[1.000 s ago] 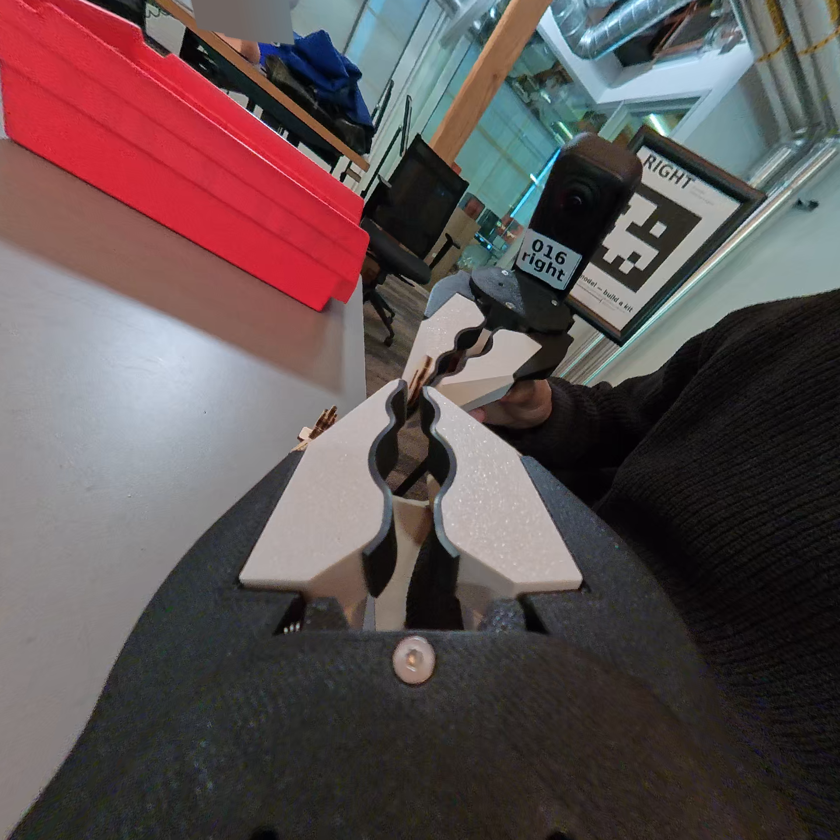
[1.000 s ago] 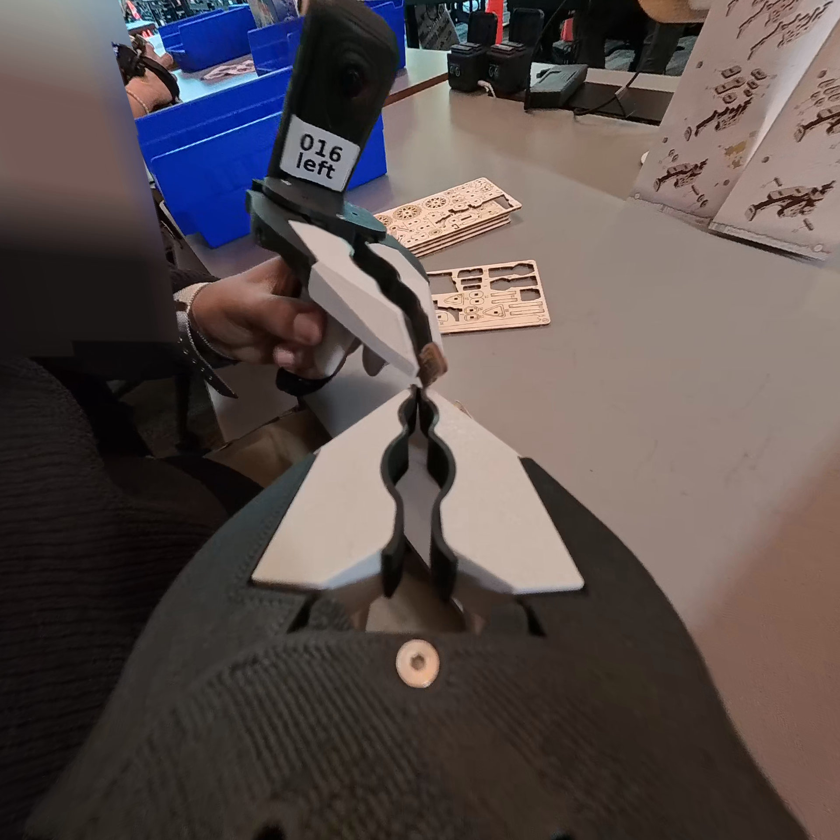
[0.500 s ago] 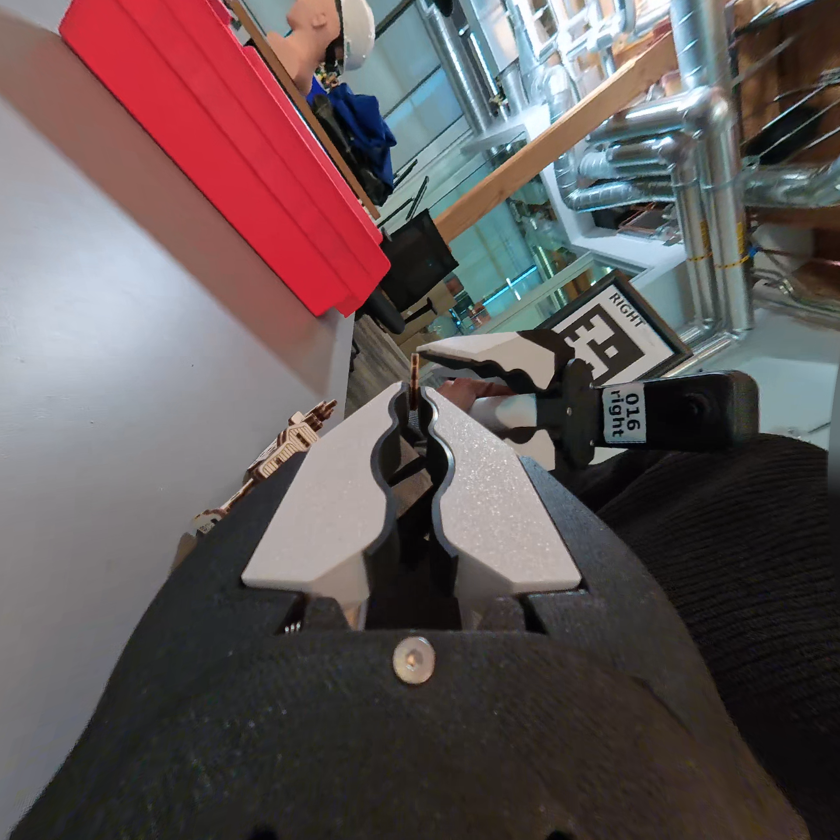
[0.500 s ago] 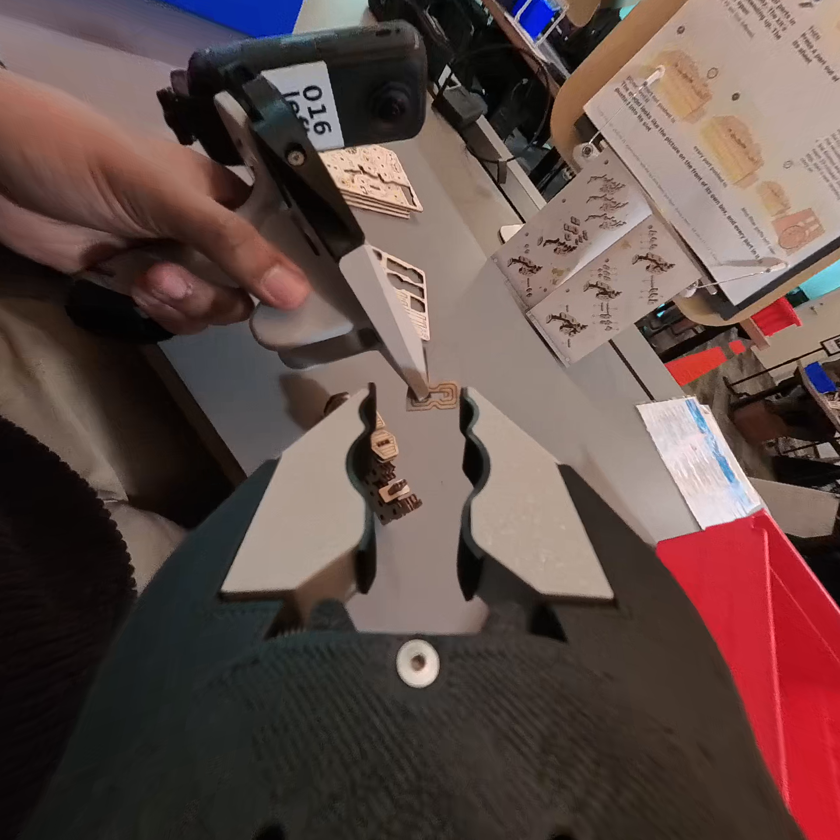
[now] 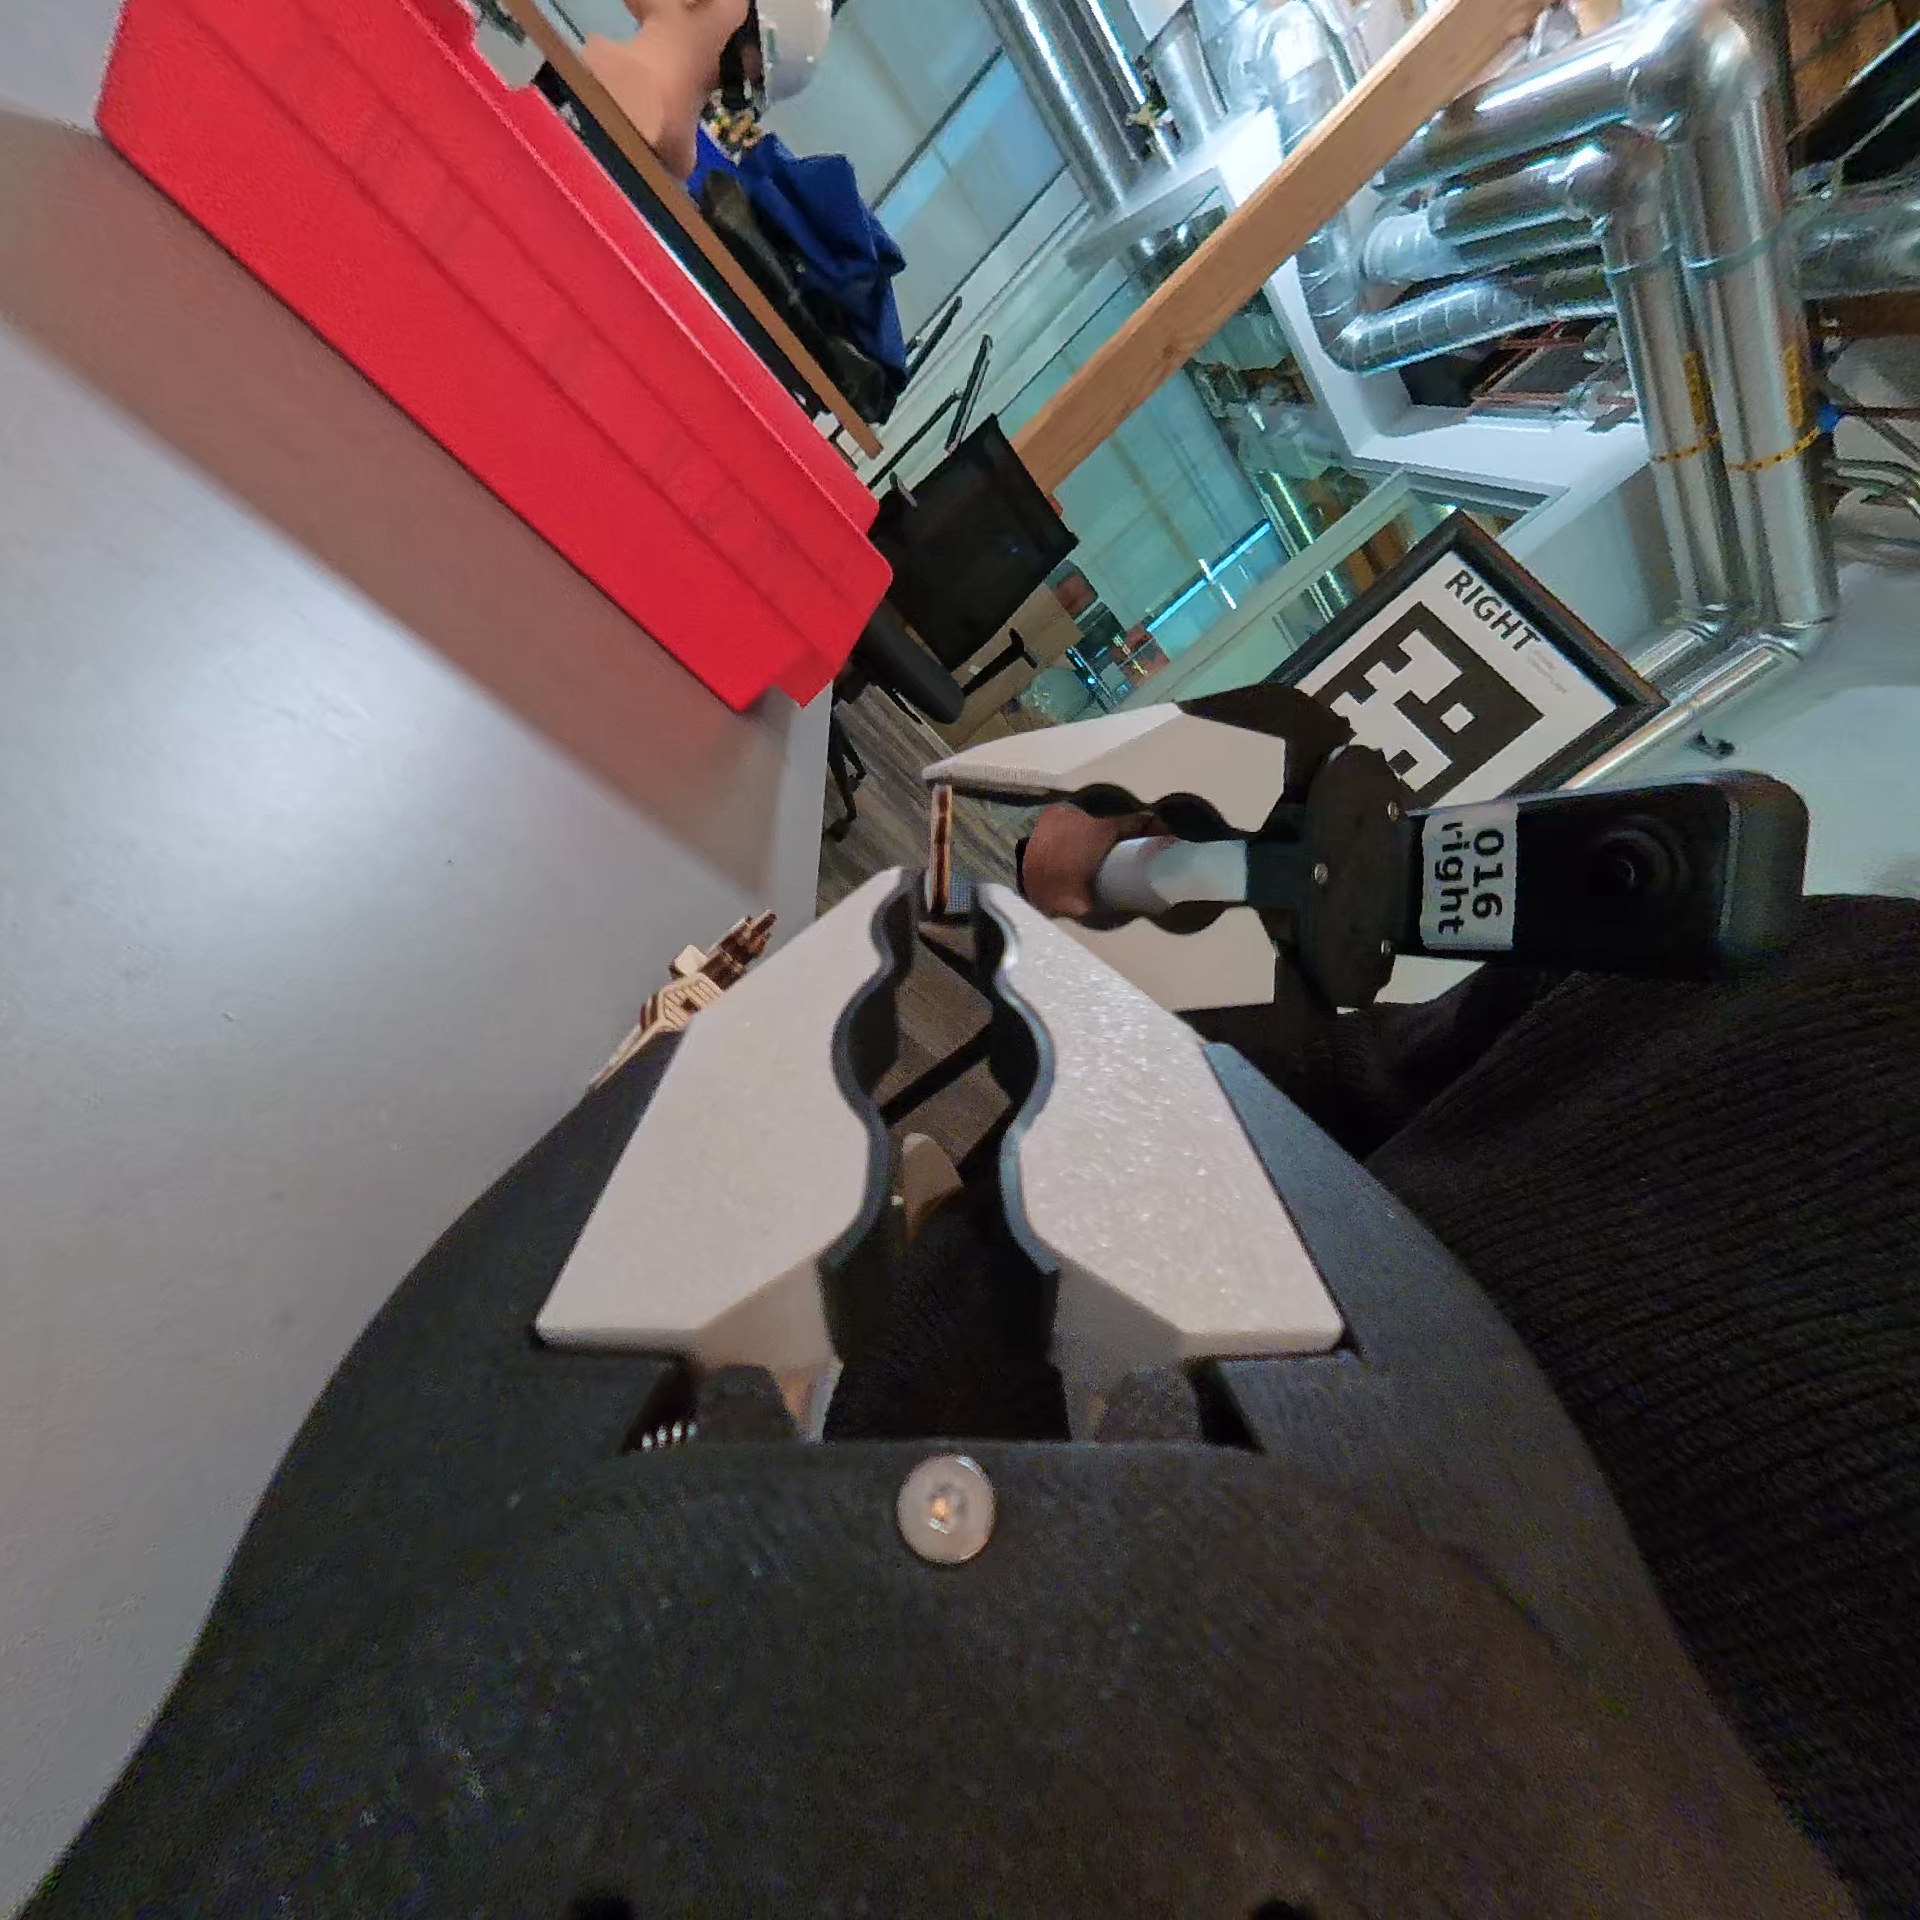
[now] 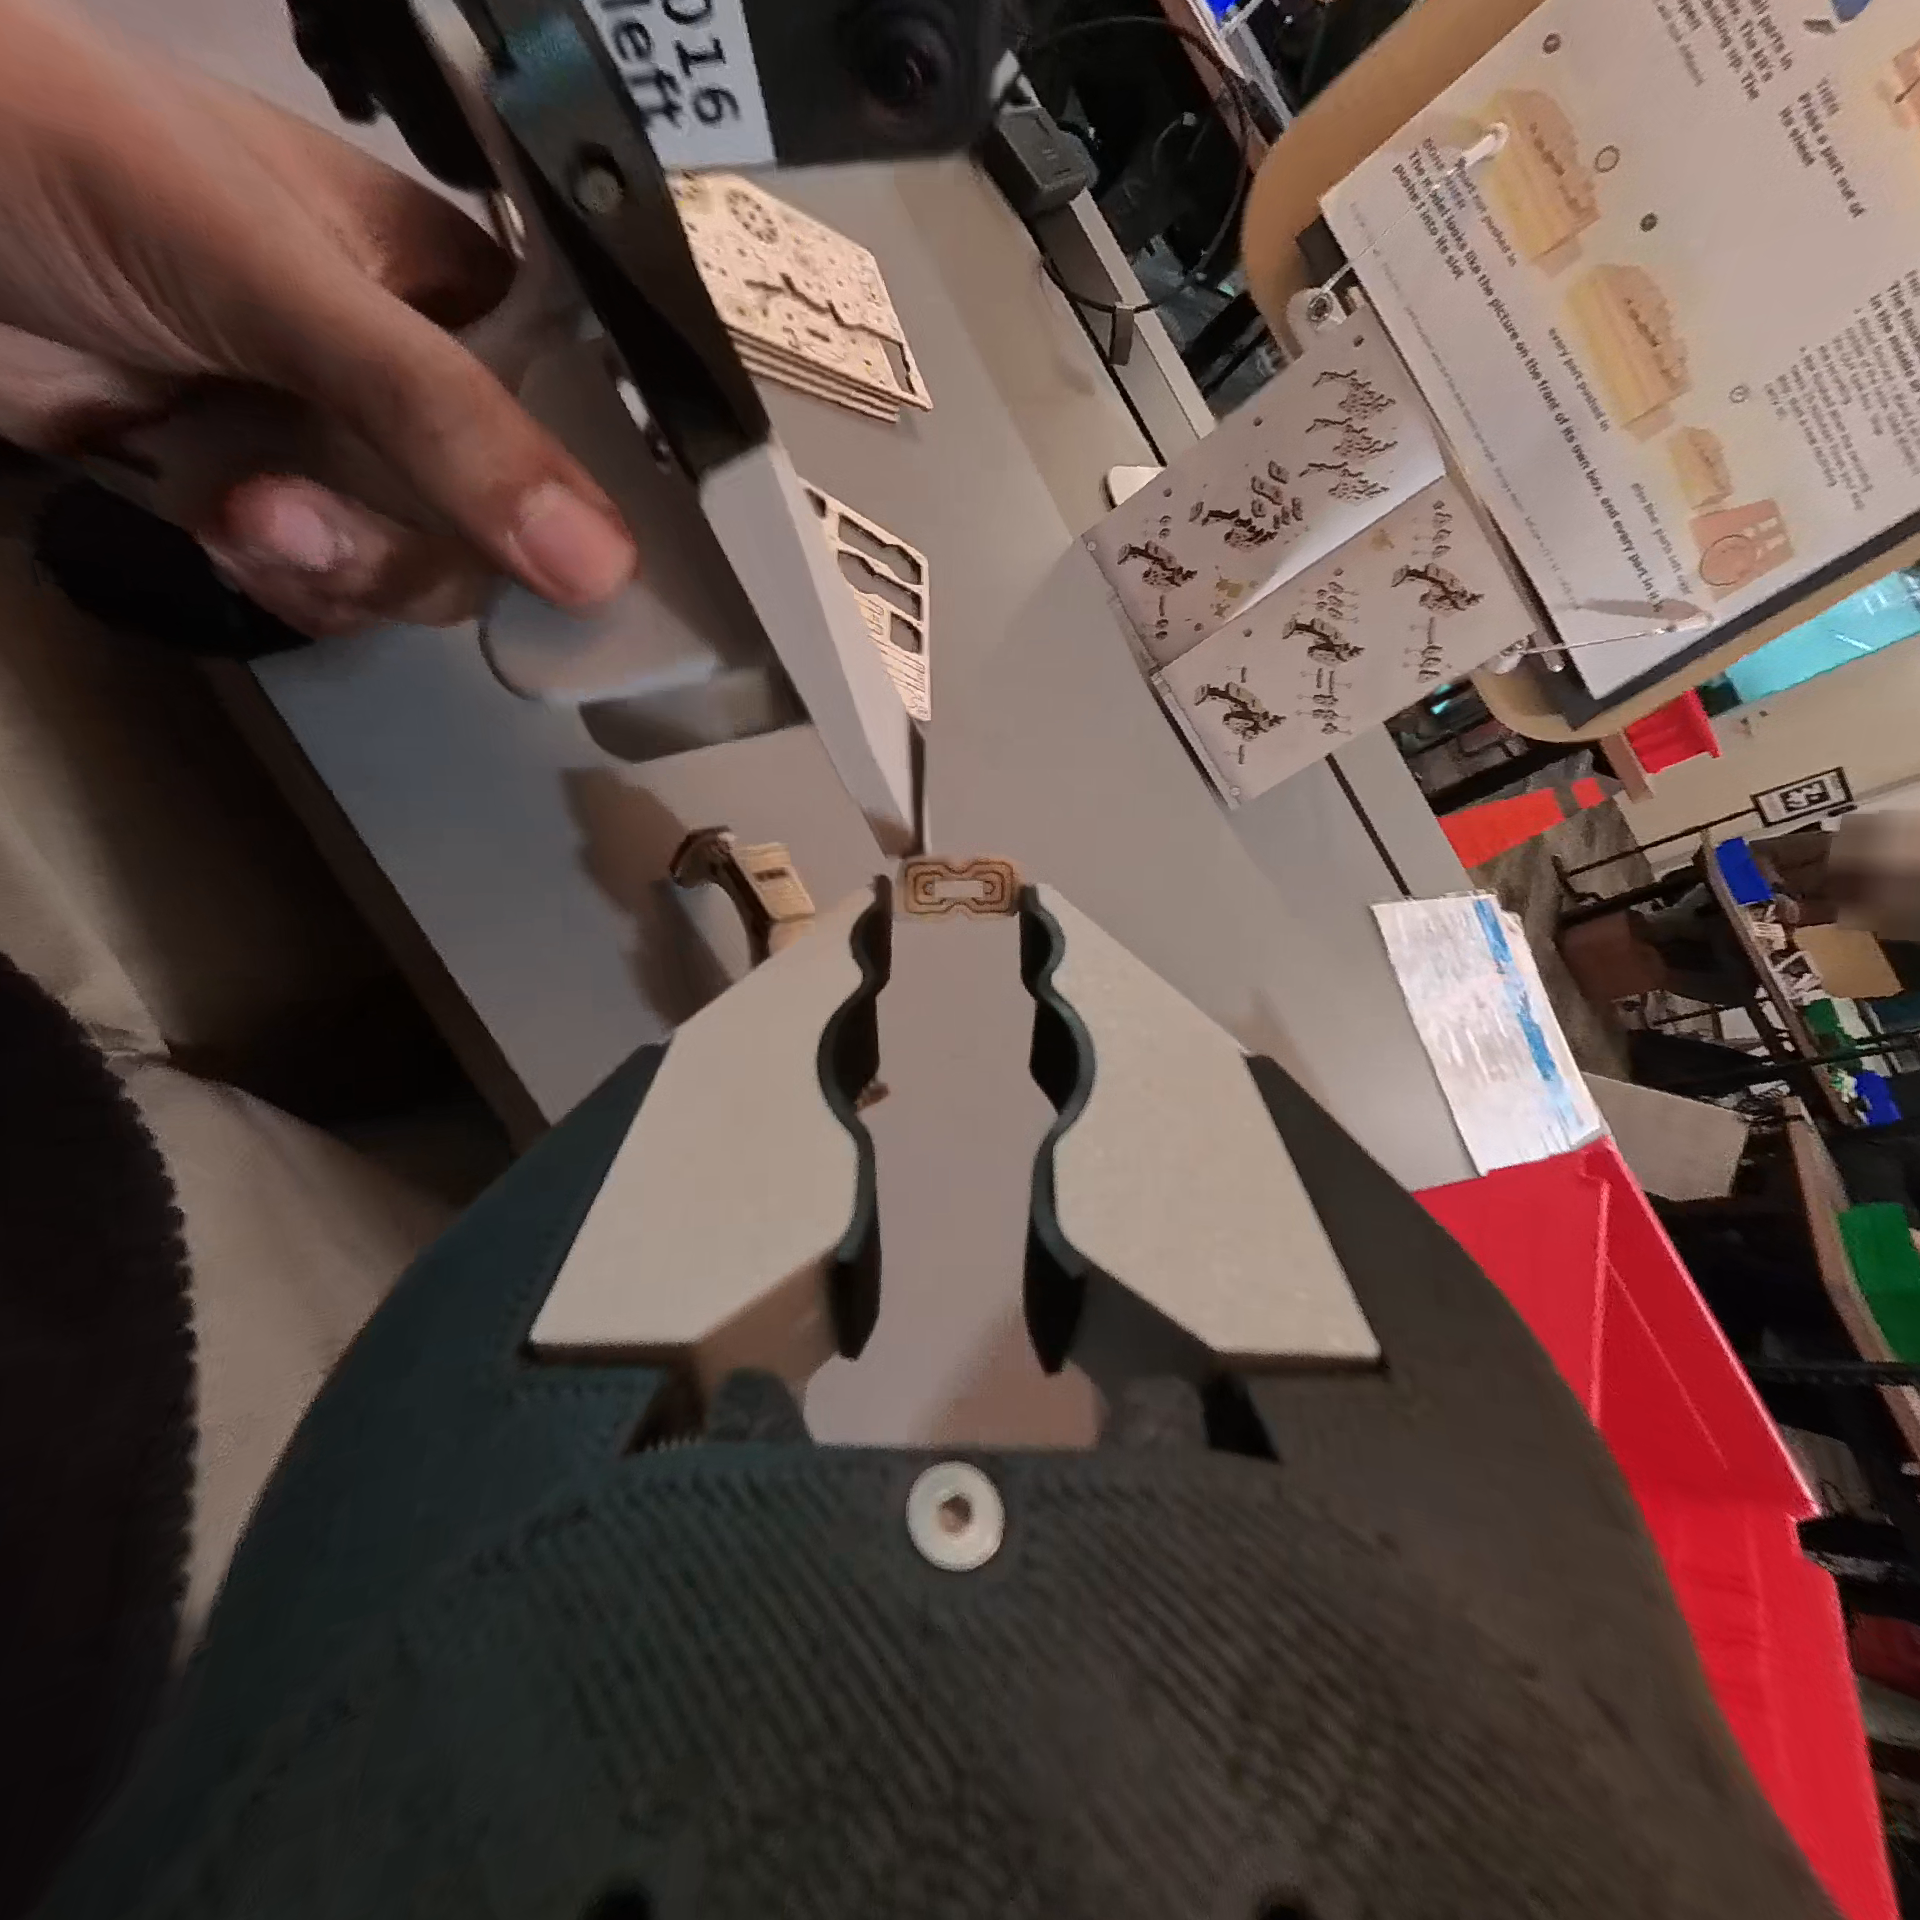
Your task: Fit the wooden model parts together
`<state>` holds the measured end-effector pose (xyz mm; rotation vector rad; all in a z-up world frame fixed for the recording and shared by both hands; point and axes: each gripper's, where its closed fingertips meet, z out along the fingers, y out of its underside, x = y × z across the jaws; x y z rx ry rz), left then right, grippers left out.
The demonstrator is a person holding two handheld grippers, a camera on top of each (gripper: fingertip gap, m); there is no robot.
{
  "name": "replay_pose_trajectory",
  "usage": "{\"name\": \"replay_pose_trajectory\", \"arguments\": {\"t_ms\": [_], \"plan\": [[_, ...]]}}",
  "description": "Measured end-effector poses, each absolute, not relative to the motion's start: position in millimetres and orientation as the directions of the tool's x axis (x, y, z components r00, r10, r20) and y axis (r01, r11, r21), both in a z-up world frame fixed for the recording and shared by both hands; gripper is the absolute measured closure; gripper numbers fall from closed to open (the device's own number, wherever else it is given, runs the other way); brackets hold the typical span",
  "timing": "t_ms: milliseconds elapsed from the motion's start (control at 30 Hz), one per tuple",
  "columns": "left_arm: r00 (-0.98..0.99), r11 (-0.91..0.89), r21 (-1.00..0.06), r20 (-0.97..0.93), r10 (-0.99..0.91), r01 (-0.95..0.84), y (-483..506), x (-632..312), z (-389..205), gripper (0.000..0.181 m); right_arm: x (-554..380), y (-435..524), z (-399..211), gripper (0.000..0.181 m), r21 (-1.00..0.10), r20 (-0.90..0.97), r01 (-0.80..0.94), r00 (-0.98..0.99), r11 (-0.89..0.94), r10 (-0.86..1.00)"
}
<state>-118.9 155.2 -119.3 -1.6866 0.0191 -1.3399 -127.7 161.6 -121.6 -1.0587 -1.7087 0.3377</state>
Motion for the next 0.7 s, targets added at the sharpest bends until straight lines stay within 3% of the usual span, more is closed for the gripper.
{"name": "replay_pose_trajectory", "arguments": {"t_ms": [33,200,267,467,700], "plan": [[0.42,-0.537,-0.678,0.734,-0.534,0.501,156,-122,-119,0.163,-125,167,-120,0.157,-0.664,0.625,0.489,-0.053,0.566,0.779],[0.664,-0.505,-0.823,0.532,-0.526,0.259,164,-141,-143,0.124,-108,189,-133,0.157,-0.652,0.523,0.564,-0.15,0.507,0.839],[0.738,-0.512,-0.852,0.414,-0.533,0.108,165,-143,-159,0.119,-105,188,-136,0.157,-0.665,0.45,0.574,-0.202,0.478,0.87],[0.757,-0.549,-0.831,0.299,-0.581,-0.093,160,-130,-183,0.12,-109,184,-136,0.157,-0.697,0.306,0.579,-0.294,0.423,0.906],[0.762,-0.601,-0.775,0.264,-0.591,-0.198,161,-128,-201,0.138,-111,185,-147,0.157,-0.686,0.298,0.59,-0.306,0.426,0.904]]}}
